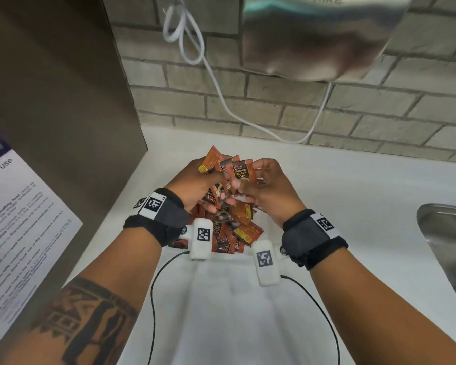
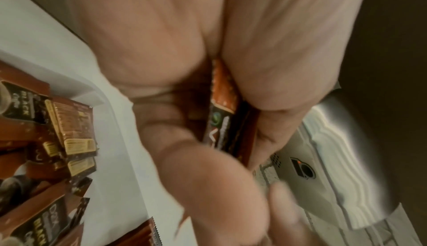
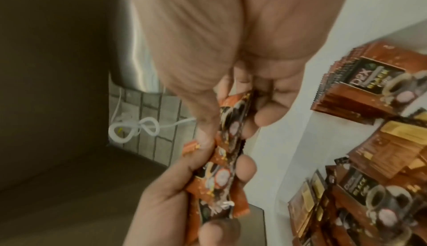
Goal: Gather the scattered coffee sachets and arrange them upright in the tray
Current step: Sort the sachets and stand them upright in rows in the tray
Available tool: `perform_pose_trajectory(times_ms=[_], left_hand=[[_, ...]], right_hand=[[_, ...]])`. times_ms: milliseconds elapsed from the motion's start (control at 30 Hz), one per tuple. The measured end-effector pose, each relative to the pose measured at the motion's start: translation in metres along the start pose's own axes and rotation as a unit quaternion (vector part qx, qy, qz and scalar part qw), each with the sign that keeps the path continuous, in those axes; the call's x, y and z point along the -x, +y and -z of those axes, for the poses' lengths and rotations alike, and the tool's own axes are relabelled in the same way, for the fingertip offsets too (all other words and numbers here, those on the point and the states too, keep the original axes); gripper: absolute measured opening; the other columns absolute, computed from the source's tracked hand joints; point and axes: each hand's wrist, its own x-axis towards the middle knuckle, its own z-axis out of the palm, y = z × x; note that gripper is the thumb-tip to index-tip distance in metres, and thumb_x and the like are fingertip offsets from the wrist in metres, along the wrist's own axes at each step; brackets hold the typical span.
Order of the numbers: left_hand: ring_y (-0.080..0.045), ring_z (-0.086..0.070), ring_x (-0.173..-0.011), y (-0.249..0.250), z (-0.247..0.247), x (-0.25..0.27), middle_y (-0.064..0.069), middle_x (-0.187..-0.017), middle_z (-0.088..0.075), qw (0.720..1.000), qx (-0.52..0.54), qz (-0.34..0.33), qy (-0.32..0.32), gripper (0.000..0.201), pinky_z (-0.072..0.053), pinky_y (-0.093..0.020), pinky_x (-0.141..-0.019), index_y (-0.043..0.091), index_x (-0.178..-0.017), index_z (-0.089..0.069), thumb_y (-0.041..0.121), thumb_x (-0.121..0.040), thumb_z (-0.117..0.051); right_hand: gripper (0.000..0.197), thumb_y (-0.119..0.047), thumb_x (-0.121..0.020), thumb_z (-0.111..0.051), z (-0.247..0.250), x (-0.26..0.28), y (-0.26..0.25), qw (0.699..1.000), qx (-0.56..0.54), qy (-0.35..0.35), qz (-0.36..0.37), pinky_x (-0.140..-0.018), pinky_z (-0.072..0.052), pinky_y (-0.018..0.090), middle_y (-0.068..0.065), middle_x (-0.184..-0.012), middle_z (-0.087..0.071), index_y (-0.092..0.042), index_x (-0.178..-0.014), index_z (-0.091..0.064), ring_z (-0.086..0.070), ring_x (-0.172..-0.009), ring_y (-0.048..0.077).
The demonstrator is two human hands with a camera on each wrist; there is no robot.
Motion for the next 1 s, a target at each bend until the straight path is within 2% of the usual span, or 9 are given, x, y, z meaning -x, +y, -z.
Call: perform_pose_trajectory(times_ms=[133, 233, 300, 433, 500, 600, 833, 900, 1000], left_hand=[[-0.043, -0.072, -0.086, 0.000, 0.018, -0.006, -0.015, -0.105, -0.074, 0.999, 0.001, 0.011, -0.052, 0.027, -0.046, -0.025, -0.041, 0.017, -0.123, -0.063, 0.022, -0.097, -0.064], [-0.049, -0.069, -0.093, 0.000, 0.034, -0.008, -0.020, -0.108, -0.072, 0.998, -0.005, 0.023, -0.066, 0.030, -0.043, -0.024, -0.039, 0.016, -0.124, -0.063, 0.019, -0.095, -0.067], [-0.045, -0.072, -0.085, 0.000, 0.041, -0.008, -0.017, -0.105, -0.075, 0.996, -0.009, 0.030, -0.084, 0.030, -0.042, -0.022, -0.039, 0.019, -0.124, -0.063, 0.020, -0.095, -0.067], [-0.036, -0.075, -0.076, 0.006, 0.042, -0.006, -0.014, -0.098, -0.077, 0.993, -0.024, 0.035, -0.108, 0.030, -0.042, -0.019, -0.038, 0.021, -0.121, -0.065, 0.025, -0.092, -0.070], [-0.036, -0.075, -0.077, 0.008, 0.037, -0.007, -0.014, -0.096, -0.077, 0.993, -0.036, 0.034, -0.106, 0.032, -0.041, -0.019, -0.039, 0.018, -0.119, -0.066, 0.030, -0.090, -0.073], [-0.039, -0.075, -0.081, 0.009, 0.027, -0.009, -0.016, -0.091, -0.077, 0.994, -0.033, 0.048, -0.090, 0.037, -0.040, -0.019, -0.040, 0.014, -0.115, -0.067, 0.043, -0.092, -0.067], [-0.044, -0.073, -0.087, 0.003, 0.018, -0.011, -0.015, -0.100, -0.076, 0.996, 0.041, 0.070, -0.031, 0.033, -0.035, -0.019, -0.037, 0.021, -0.115, -0.073, 0.044, -0.100, -0.055], [-0.045, -0.072, -0.086, -0.001, 0.015, -0.011, -0.013, -0.099, -0.077, 0.998, 0.012, 0.053, -0.011, 0.029, -0.036, -0.020, -0.038, 0.024, -0.111, -0.075, 0.043, -0.098, -0.059], [-0.038, -0.068, -0.068, -0.003, 0.004, -0.013, -0.015, -0.093, -0.076, 0.999, -0.011, 0.034, -0.001, 0.030, -0.038, -0.022, -0.038, 0.021, -0.104, -0.077, 0.046, -0.092, -0.067]], right_hand=[[0.038, -0.015, -0.085, -0.079, -0.011, -0.007, -0.008, 0.999, 0.026, 0.042, -0.023, -0.061, -0.054, 0.030, 0.005, -0.096, -0.070, -0.023, -0.105, -0.048, -0.072, -0.073, 0.021], [0.027, -0.012, -0.082, -0.075, -0.007, -0.012, -0.009, 0.996, 0.056, 0.057, -0.041, -0.074, -0.063, 0.042, 0.008, -0.099, -0.075, -0.015, -0.106, -0.062, -0.075, -0.084, 0.025], [0.032, -0.010, -0.078, -0.077, -0.005, -0.013, -0.011, 0.993, 0.062, 0.076, -0.063, -0.082, -0.061, 0.047, 0.008, -0.097, -0.076, -0.012, -0.104, -0.058, -0.075, -0.087, 0.024], [0.025, -0.007, -0.098, -0.059, -0.010, -0.007, -0.017, 0.997, -0.033, 0.018, -0.062, -0.090, -0.058, 0.043, 0.003, -0.103, -0.069, -0.012, -0.118, -0.045, -0.070, -0.091, 0.019], [0.040, -0.024, -0.095, -0.066, -0.014, -0.003, -0.021, 0.998, -0.010, -0.032, -0.048, -0.088, -0.060, 0.041, -0.001, -0.112, -0.063, -0.017, -0.130, -0.046, -0.067, -0.100, 0.019], [0.048, -0.019, -0.086, -0.077, -0.016, -0.003, -0.020, 0.996, 0.034, -0.079, -0.028, -0.086, -0.060, 0.044, 0.006, -0.118, -0.068, -0.020, -0.129, -0.054, -0.070, -0.106, 0.024], [0.028, -0.004, -0.100, -0.055, -0.003, -0.006, -0.018, 0.998, -0.008, -0.055, -0.028, -0.092, -0.057, 0.048, 0.007, -0.098, -0.068, -0.020, -0.123, -0.058, -0.073, -0.096, 0.025], [0.028, -0.016, -0.096, -0.066, -0.003, -0.005, -0.017, 0.998, -0.001, -0.057, -0.022, -0.090, -0.058, 0.048, 0.004, -0.094, -0.067, -0.019, -0.122, -0.055, -0.074, -0.090, 0.022], [0.062, -0.030, -0.071, -0.090, -0.010, -0.005, -0.015, 0.996, 0.067, -0.060, -0.021, -0.085, -0.059, 0.042, -0.002, -0.093, -0.066, -0.022, -0.120, -0.053, -0.069, -0.086, 0.014]])
